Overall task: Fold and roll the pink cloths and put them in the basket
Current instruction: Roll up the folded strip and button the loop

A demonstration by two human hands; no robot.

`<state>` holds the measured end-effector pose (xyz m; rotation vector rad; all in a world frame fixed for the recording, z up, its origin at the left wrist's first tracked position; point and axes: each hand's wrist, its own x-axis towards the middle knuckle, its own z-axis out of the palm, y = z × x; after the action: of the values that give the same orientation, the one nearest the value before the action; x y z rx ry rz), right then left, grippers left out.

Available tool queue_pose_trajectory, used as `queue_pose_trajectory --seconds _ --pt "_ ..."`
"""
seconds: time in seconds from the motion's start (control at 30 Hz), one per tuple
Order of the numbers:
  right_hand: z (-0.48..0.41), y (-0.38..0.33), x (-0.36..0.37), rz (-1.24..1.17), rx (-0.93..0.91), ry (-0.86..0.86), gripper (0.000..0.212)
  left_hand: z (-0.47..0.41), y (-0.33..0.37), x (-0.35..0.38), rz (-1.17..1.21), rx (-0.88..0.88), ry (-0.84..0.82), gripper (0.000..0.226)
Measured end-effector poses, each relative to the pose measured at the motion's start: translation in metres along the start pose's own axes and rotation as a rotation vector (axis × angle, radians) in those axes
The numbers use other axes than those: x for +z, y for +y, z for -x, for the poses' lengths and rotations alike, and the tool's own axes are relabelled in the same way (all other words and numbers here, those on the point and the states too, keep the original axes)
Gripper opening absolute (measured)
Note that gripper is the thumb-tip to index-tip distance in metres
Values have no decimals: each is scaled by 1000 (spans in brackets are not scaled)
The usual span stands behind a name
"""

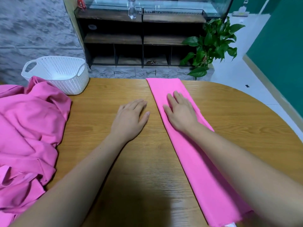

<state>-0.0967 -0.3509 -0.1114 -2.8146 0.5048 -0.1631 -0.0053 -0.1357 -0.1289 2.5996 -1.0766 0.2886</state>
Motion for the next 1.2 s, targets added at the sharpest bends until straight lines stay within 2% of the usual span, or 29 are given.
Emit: queue_pose_trajectory --seconds 0.13,0.27,0.37,0.9,1.07,1.2 --pt "68 19 -8 27 -129 -76 72 0 1 2 24 -30 10 47" --pt "127 30 -16 56 -175 -112 72 0 2 0 34 -41 22 43" --pt "140 30 -12 79 -170 -96 69 2 3 0 35 -28 21 40" --pt "17 -42 15 16 7 11 65 38 19 -14 96 34 1 35" --pt "-13 -40 15 -129 95 99 55 70 35 -27 236 160 -19 33" --pt "-2 -37 11 -256 65 176 43 95 49 -31 255 319 -58 32"
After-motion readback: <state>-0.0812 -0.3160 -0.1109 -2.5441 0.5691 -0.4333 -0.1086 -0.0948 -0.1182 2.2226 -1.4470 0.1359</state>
